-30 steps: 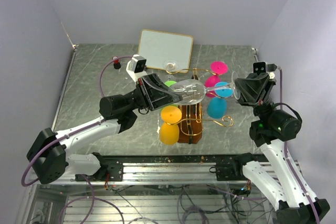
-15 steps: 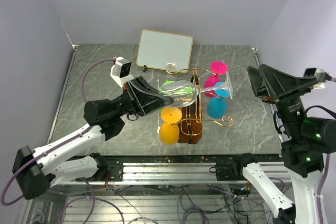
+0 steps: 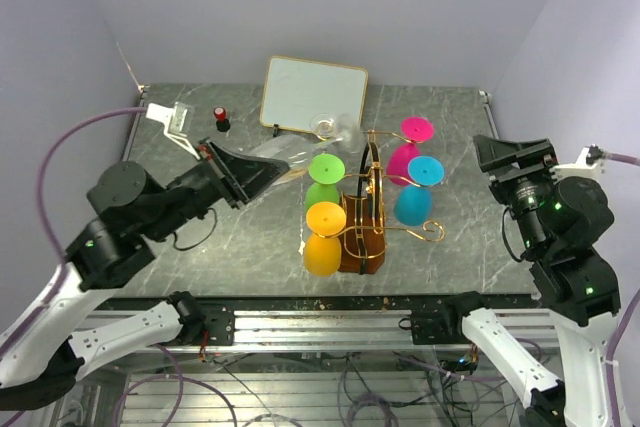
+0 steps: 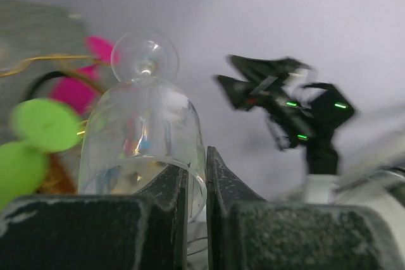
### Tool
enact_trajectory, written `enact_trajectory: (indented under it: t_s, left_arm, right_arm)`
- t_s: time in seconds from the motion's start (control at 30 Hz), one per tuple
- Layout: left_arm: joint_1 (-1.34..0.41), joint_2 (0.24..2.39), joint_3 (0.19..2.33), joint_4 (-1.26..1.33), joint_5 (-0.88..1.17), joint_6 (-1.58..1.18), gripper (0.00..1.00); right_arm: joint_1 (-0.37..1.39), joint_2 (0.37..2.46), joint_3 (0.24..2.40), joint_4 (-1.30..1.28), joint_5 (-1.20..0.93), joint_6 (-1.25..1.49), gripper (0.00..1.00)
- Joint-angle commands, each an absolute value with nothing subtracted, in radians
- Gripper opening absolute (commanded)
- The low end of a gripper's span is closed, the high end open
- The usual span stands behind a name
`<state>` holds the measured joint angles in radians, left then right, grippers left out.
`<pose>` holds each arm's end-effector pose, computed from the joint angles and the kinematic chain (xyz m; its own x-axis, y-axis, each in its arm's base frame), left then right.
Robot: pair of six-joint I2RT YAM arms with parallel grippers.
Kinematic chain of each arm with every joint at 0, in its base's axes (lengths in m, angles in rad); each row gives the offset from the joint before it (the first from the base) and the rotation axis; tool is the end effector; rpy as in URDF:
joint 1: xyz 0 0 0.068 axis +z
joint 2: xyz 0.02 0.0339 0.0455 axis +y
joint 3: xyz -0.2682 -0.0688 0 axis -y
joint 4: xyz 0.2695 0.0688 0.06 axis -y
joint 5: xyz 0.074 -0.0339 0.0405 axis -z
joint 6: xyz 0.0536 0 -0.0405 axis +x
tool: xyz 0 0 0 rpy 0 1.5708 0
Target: Take the wine glass off the wine glass rack
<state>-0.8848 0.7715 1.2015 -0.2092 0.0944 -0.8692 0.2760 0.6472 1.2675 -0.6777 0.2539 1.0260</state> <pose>0.1050 -0.1363 0.4953 -0.5434 -0.5367 -0.6455 0.6408 0.2317 -0.7319 0.1154 0.0187 0.4735 -0.0478 0.8468 -0.5297 0.0355 0.5314 0.8464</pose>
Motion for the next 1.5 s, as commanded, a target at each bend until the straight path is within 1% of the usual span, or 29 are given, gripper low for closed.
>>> enact_trajectory:
  t_s: [0.0,0.07,0.2,0.3,0.33,0.47,0.53,0.6,0.83,0.93,1.03,1.07,1.13,1.17,1.2,1.37,1.47]
  left_arm:
    - [-0.887,0.786,1.376,-0.807,-0.227,-0.728,0.07]
    - [-0.887,0.805,1.423,-0.952,-0.305,-0.718,0.07]
    - [-0.887,0.854,1.446,-1.168,-0.417,-0.704,0.07]
    - [-0.887,0.912,1.446,-1.221,-0.434,-0.654,0.09]
    - [-0.887,0.943,1.455,-1.239,-0.444,-0.632,0.08]
    - [-0.879,1.077,1.514,-1.307,-0.548,-0.585,0.07]
    - [-0.837,1.127,1.521,-1.265,-0.5,-0.501,0.07]
    - [-0.746,1.176,1.522,-1.218,-0.408,-0.435,0.07]
    - [-0.556,1.367,1.525,-1.126,-0.21,-0.35,0.07]
    - [-0.486,1.44,1.548,-1.089,-0.126,-0.311,0.07]
    - [-0.428,1.495,1.585,-1.069,-0.099,-0.289,0.07]
    - [-0.409,1.513,1.598,-1.066,-0.087,-0.281,0.07]
    - [-0.37,1.544,1.621,-1.052,-0.059,-0.275,0.07]
    - [-0.355,1.561,1.635,-1.049,-0.049,-0.274,0.07]
    - [-0.34,1.577,1.648,-1.047,-0.031,-0.272,0.07]
    - [-0.282,1.667,1.716,-1.05,-0.007,-0.267,0.07]
    - [-0.249,1.717,1.756,-1.059,-0.002,-0.259,0.07]
  right_arm:
    - [0.273,0.589,1.252,-0.776,0.491,0.858,0.67]
    - [0.273,0.565,1.223,-0.785,0.541,0.827,0.67]
    - [0.273,0.513,1.176,-0.805,0.597,0.796,0.67]
    - [0.273,0.478,1.13,-0.801,0.591,0.774,0.67]
    - [0.273,0.467,1.112,-0.797,0.581,0.764,0.67]
    - [0.273,0.422,1.035,-0.793,0.531,0.729,0.65]
    - [0.273,0.42,1.031,-0.82,0.532,0.723,0.65]
    - [0.273,0.428,1.043,-0.875,0.558,0.73,0.65]
    - [0.274,0.451,1.094,-0.999,0.621,0.745,0.68]
    - [0.273,0.478,1.119,-1.063,0.654,0.766,0.72]
    - [0.273,0.507,1.135,-1.135,0.68,0.798,0.78]
    - [0.274,0.509,1.131,-1.142,0.68,0.795,0.81]
    - [0.279,0.493,1.119,-1.146,0.694,0.825,0.91]
    - [0.279,0.477,1.109,-1.135,0.7,0.837,0.97]
    - [0.279,0.46,1.098,-1.118,0.699,0.838,0.99]
    - [0.281,0.411,1.079,-1.041,0.667,0.797,1.0]
    - [0.285,0.454,1.105,-1.096,0.738,0.861,1.0]
